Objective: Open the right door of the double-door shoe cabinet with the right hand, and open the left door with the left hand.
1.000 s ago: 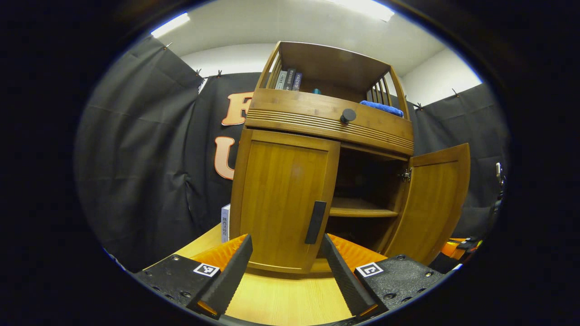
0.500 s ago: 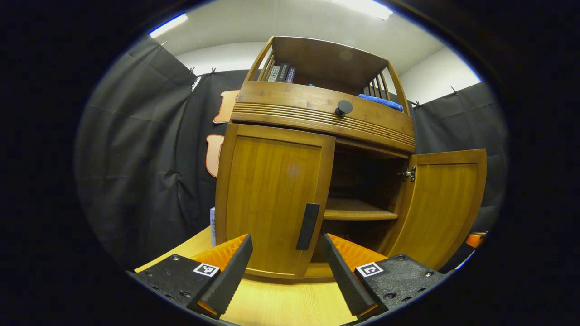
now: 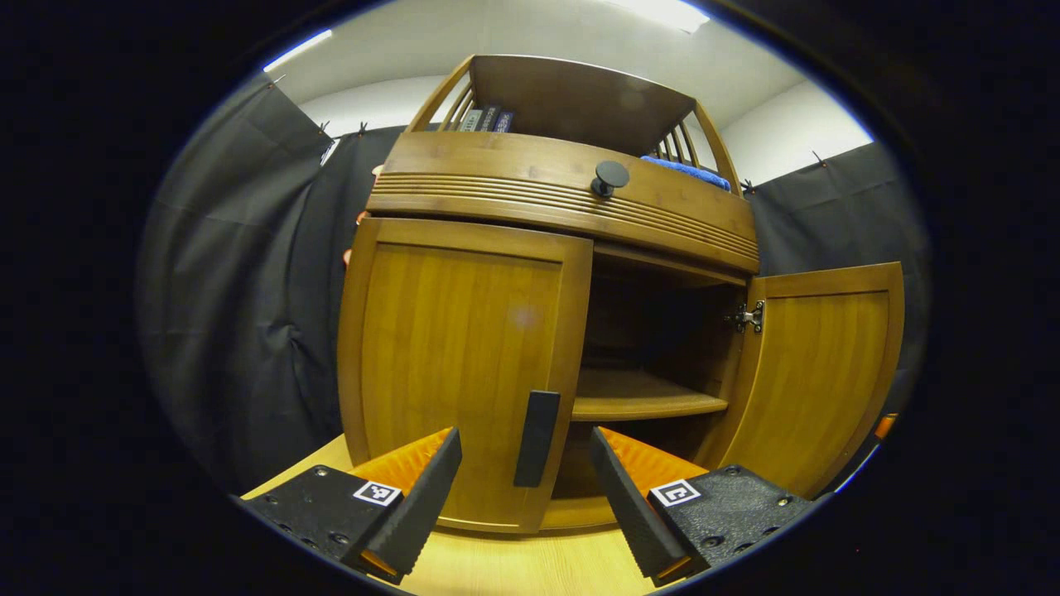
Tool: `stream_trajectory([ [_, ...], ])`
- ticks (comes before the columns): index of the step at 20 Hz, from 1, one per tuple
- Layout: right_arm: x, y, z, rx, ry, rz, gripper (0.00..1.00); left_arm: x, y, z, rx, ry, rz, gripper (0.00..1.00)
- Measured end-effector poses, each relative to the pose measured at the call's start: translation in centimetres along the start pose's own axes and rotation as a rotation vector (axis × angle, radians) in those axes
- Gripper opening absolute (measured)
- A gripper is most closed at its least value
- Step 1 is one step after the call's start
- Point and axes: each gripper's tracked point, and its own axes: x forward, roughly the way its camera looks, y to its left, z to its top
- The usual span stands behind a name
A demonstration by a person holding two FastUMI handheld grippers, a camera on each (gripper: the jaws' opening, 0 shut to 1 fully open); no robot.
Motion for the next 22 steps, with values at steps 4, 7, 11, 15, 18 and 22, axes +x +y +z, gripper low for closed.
stream_trajectory([
  [4, -0.1, -1.7, 0.0, 0.018, -0.008, -0.028, 0.11, 2.2, -0.4, -0.6, 0.038, 0.006, 0.016, 0.94],
  [7, -0.1, -2.6, 0.5, 0.042, -0.013, -0.03, 0.36, 4.2, -0.7, -1.5, 0.035, 0.024, 0.016, 0.91],
  [11, -0.1, -4.1, 0.9, 0.032, -0.017, -0.028, 0.77, 6.5, -1.1, -3.0, 0.071, 0.03, 0.048, 0.91],
  [15, 0.1, -5.5, 0.9, 0.026, -0.009, -0.036, 0.98, 8.5, -0.5, -3.8, 0.065, 0.018, 0.09, 0.91],
  [18, 0.3, -6.4, 0.8, 0.031, 0.001, -0.032, 0.98, 9.5, 0.2, -5.0, 0.06, 0.032, 0.121, 0.9],
  [22, 1.0, -7.0, 0.4, 0.027, 0.02, -0.016, 0.98, 10.1, 0.0, -6.0, 0.049, 0.05, 0.124, 0.79],
])
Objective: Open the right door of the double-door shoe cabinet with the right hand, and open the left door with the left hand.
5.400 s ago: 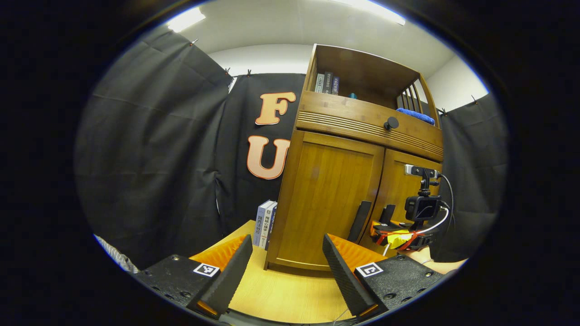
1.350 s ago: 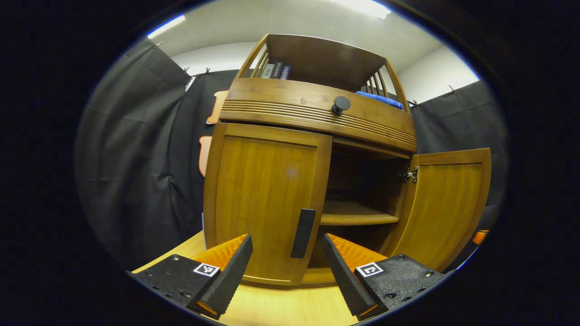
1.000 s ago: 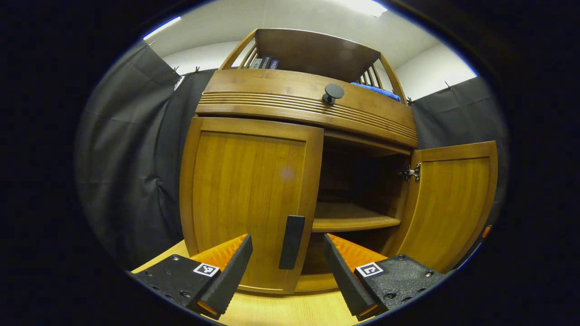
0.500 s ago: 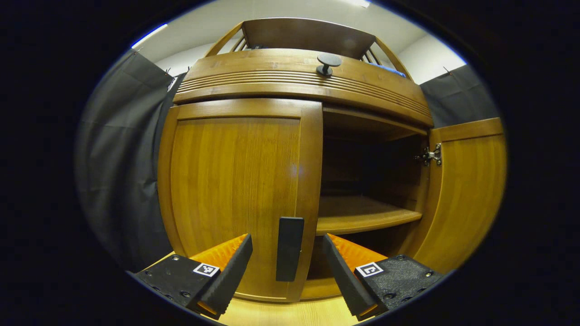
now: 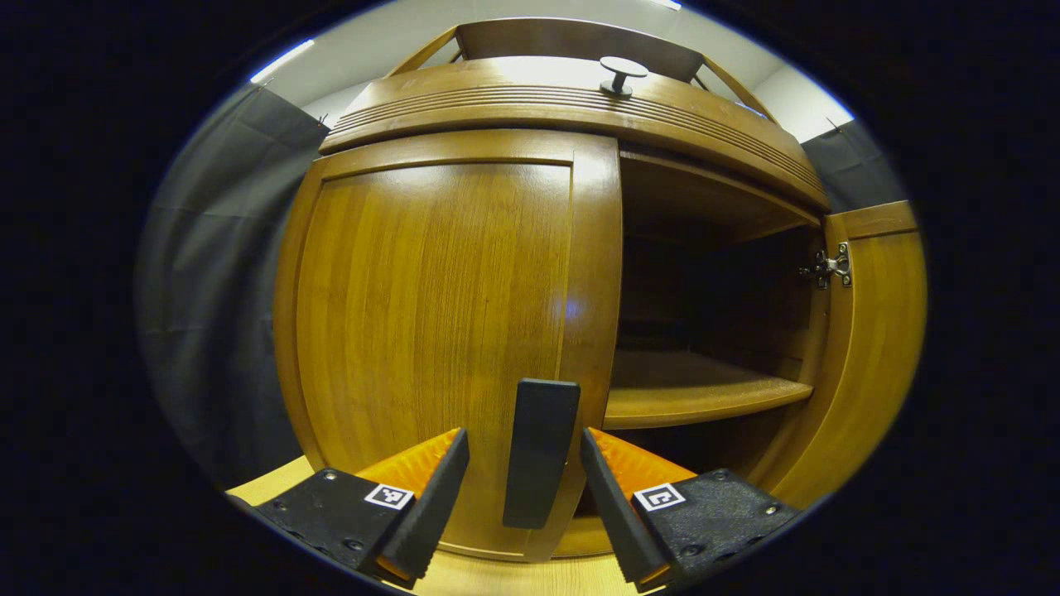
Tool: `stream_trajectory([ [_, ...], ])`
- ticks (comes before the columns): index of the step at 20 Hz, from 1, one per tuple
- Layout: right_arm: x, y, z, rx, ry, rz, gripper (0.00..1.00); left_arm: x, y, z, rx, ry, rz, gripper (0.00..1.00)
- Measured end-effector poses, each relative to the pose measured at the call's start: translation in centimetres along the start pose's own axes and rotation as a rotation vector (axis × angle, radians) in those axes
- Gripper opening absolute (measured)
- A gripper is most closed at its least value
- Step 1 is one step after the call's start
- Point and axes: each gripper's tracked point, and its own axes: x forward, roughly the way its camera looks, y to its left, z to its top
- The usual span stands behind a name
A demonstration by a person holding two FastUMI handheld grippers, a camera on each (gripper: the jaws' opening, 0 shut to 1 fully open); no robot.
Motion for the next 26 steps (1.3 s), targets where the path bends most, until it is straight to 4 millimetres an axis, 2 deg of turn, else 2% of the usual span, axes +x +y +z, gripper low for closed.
stream_trajectory([
  [1, 0.1, -0.1, 0.0, 0.0, 0.003, 0.004, 1.0, 0.0, 0.0, 0.1, 0.01, -0.006, 0.002, 0.75],
  [2, 0.3, -0.2, -0.1, 0.0, 0.005, 0.009, 0.94, -0.1, -0.1, 0.3, 0.02, -0.015, 0.002, 0.71],
  [3, 0.3, -0.2, -0.1, -0.001, 0.007, 0.013, 0.98, -0.3, -0.4, 0.4, 0.028, -0.022, 0.0, 0.65],
  [5, 0.6, -0.2, -0.1, 0.0, 0.013, 0.024, 0.98, -0.3, -0.8, 0.4, 0.039, -0.021, -0.005, 0.53],
  [6, 0.7, -0.1, -0.2, 0.0, 0.015, 0.032, 0.89, -0.4, -0.9, 0.4, 0.04, -0.018, -0.005, 0.47],
  [7, 0.7, 0.0, -0.2, -0.001, 0.015, 0.038, 0.98, -0.6, -0.8, 0.3, 0.044, -0.019, 0.006, 0.42],
  [8, 0.8, 0.0, -0.1, -0.005, 0.014, 0.046, 1.0, -0.6, -0.5, 0.2, 0.042, -0.02, 0.019, 0.36],
  [9, 0.8, 0.1, 0.0, -0.009, 0.011, 0.052, 0.98, -0.7, -0.5, 0.3, 0.03, -0.023, 0.018, 0.36],
  [13, 0.6, 0.3, 0.0, -0.022, 0.012, 0.08, 0.98, -0.8, -0.6, 0.2, 0.066, -0.037, 0.028, 0.34],
  [14, 0.6, 0.3, 0.1, -0.024, 0.013, 0.086, 0.98, -0.7, -0.6, 0.2, 0.076, -0.04, 0.035, 0.3],
  [17, 0.5, 0.5, 0.1, -0.023, 0.01, 0.109, 0.98, -0.9, -0.6, 0.3, 0.037, -0.031, 0.047, 0.28],
  [20, 0.8, 0.5, -0.2, -0.008, 0.014, 0.125, 1.0, -0.7, -0.6, 0.0, 0.064, -0.013, 0.053, 0.19],
  [21, 0.9, 0.5, -0.3, 0.001, 0.018, 0.13, 1.0, -0.8, -0.6, 0.1, 0.063, -0.01, 0.058, 0.19],
  [22, 1.0, 0.6, -0.5, 0.011, 0.022, 0.134, 0.99, -0.8, -0.6, 0.0, 0.054, -0.004, 0.062, 0.13],
  [26, 1.5, 1.1, -1.3, 0.039, 0.042, 0.151, 0.98, -0.9, -0.6, 0.0, 0.077, 0.004, 0.077, 0.14],
])
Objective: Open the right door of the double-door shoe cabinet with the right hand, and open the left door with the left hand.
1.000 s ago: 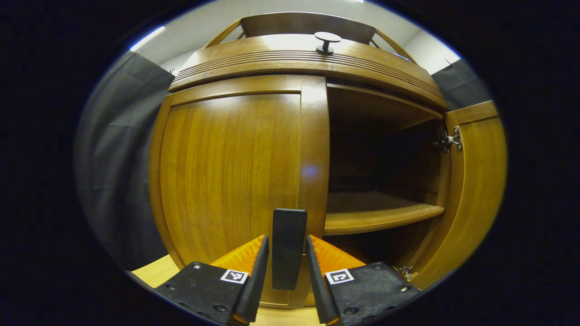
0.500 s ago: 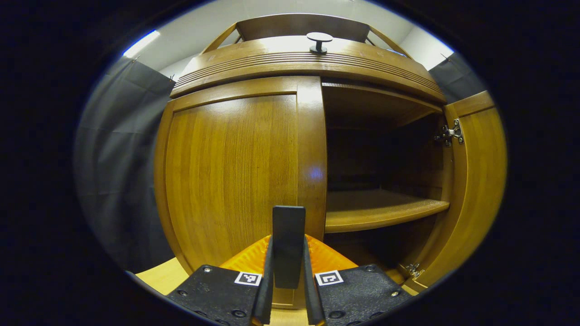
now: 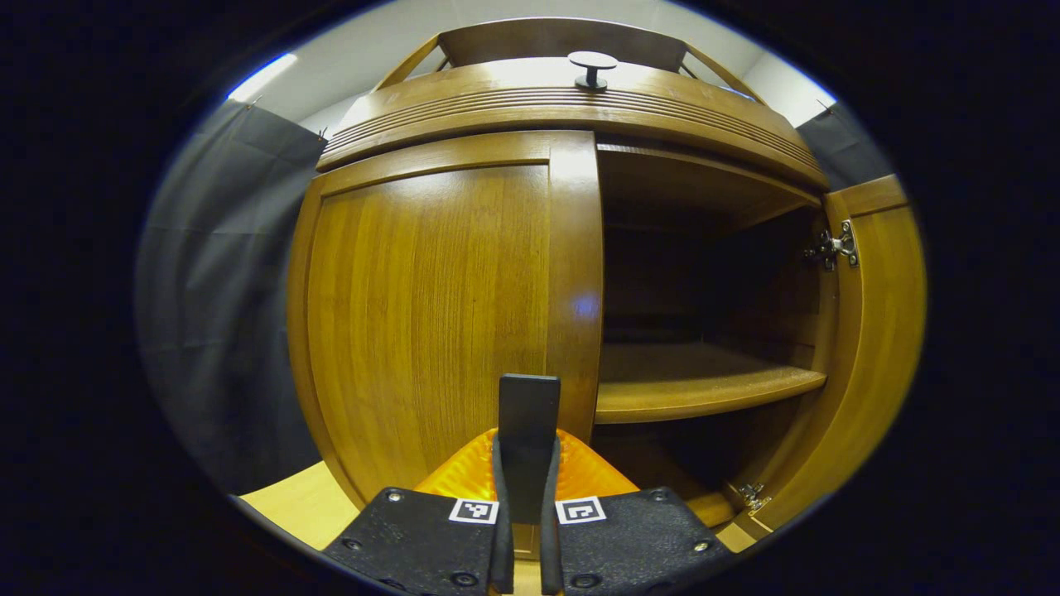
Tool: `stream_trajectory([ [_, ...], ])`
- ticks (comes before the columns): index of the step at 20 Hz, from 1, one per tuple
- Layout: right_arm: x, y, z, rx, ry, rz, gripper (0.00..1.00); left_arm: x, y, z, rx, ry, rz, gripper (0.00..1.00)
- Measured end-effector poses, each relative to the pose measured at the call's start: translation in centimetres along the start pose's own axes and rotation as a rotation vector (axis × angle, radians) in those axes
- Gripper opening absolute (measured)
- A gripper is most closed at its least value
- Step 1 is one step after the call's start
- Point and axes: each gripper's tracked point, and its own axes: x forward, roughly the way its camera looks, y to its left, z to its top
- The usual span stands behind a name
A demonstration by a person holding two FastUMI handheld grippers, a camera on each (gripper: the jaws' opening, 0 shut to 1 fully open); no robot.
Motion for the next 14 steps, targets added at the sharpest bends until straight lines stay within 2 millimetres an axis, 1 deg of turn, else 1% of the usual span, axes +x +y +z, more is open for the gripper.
stream_trajectory([
  [1, 0.1, 0.2, -0.2, 0.002, 0.005, 0.005, 0.98, 0.0, 0.0, 0.0, 0.007, 0.002, -0.002, 0.14],
  [2, 0.2, 0.4, -0.2, 0.001, 0.007, 0.011, 1.0, -0.1, 0.0, 0.0, 0.004, 0.004, -0.008, 0.1],
  [3, 0.2, 0.7, -0.2, -0.001, 0.006, 0.017, 1.0, -0.2, 0.0, 0.1, 0.002, 0.005, -0.015, 0.11],
  [4, 0.2, 1.1, -0.1, -0.005, 0.003, 0.025, 0.98, -0.4, 0.0, 0.2, 0.007, 0.003, -0.021, 0.12],
  [9, -1.0, 2.3, 0.3, -0.041, -0.027, 0.033, 0.98, -2.6, 0.7, 0.1, 0.012, 0.001, -0.066, 0.12],
  [11, -1.4, 2.9, 0.2, -0.053, -0.031, 0.032, 0.98, -3.5, 0.9, 0.1, 0.011, 0.0, -0.086, 0.12],
  [12, -1.7, 3.3, 0.1, -0.057, -0.03, 0.032, 0.98, -3.9, 1.1, 0.2, 0.012, -0.001, -0.096, 0.14],
  [13, -2.0, 3.6, 0.0, -0.061, -0.03, 0.032, 0.98, -4.5, 1.3, 0.2, 0.011, -0.005, -0.105, 0.14],
  [14, -2.2, 4.0, -0.1, -0.066, -0.031, 0.03, 0.98, -5.1, 1.5, 0.2, 0.008, -0.009, -0.115, 0.12],
])
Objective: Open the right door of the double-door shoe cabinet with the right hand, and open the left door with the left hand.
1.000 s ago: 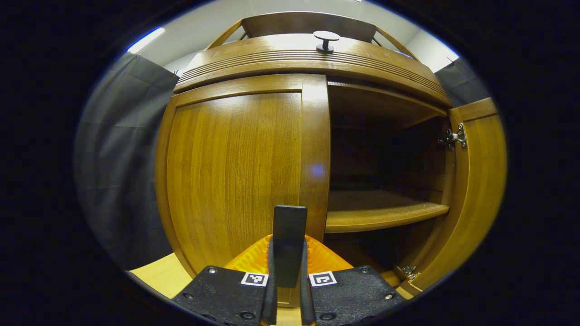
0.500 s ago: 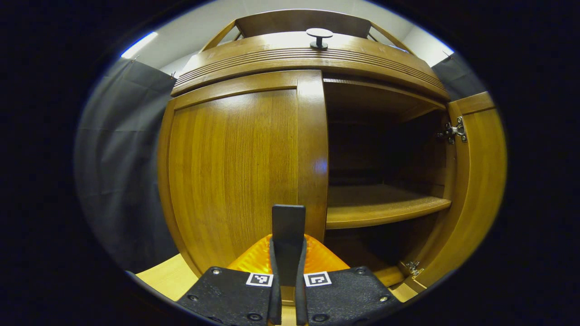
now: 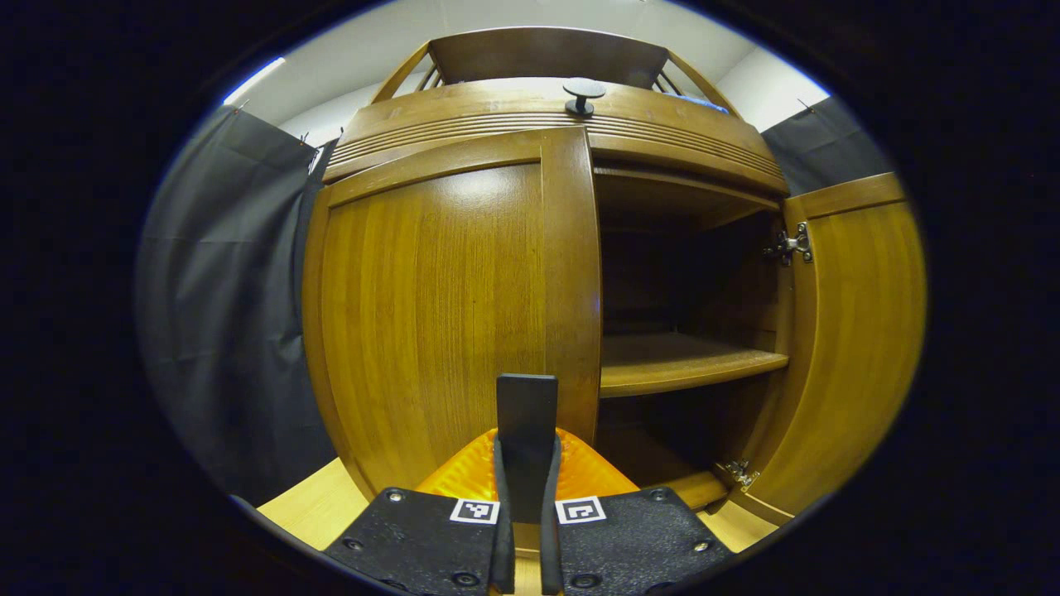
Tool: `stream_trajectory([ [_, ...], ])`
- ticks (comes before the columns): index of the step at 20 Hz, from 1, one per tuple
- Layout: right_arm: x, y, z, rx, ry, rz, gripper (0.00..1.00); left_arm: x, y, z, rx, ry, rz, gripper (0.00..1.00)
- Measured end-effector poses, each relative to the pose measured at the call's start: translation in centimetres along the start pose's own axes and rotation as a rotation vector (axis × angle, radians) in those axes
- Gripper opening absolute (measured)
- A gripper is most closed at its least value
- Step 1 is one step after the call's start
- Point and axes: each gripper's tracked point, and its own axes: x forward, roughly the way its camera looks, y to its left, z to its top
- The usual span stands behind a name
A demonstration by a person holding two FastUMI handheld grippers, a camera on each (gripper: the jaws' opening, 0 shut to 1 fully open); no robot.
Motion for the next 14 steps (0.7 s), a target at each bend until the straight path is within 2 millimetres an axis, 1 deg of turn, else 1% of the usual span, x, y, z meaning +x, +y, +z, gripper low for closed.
stream_trajectory([
  [1, -0.3, 0.4, -0.1, -0.005, 0.002, -0.003, 0.98, -0.4, 0.2, 0.0, -0.003, -0.003, -0.01, 0.14],
  [2, -0.5, 0.7, -0.2, -0.008, 0.005, -0.005, 0.98, -0.9, 0.5, 0.1, -0.004, -0.002, -0.022, 0.14],
  [3, -0.8, 1.2, -0.2, -0.011, 0.004, -0.004, 0.98, -1.4, 0.7, 0.1, -0.007, 0.002, -0.034, 0.12],
  [6, -1.7, 2.8, -0.1, -0.013, -0.005, -0.001, 0.98, -2.9, 1.4, 0.3, -0.033, 0.01, -0.069, 0.14],
  [7, -1.8, 3.3, -0.1, -0.017, -0.009, -0.002, 0.98, -3.5, 1.7, 0.2, -0.034, 0.009, -0.074, 0.14],
  [8, -2.0, 3.8, -0.1, -0.019, -0.012, -0.004, 0.98, -4.0, 2.0, 0.3, -0.03, 0.006, -0.076, 0.12],
  [10, -2.4, 4.9, -0.1, -0.021, -0.016, -0.005, 0.98, -5.4, 2.8, 0.2, -0.034, 0.001, -0.074, 0.12],
  [11, -2.5, 5.5, -0.1, -0.022, -0.017, -0.006, 0.98, -6.0, 3.1, 0.2, -0.046, -0.002, -0.073, 0.14],
  [12, -2.7, 5.9, -0.2, -0.022, -0.017, -0.008, 0.98, -6.5, 3.5, 0.2, -0.05, -0.003, -0.074, 0.14],
  [13, -2.9, 6.5, -0.3, -0.022, -0.016, -0.009, 0.98, -6.9, 3.9, 0.2, -0.046, -0.004, -0.076, 0.1],
  [14, -3.0, 7.1, -0.3, -0.022, -0.014, -0.01, 0.98, -7.4, 4.2, 0.2, -0.041, -0.004, -0.081, 0.14],
])
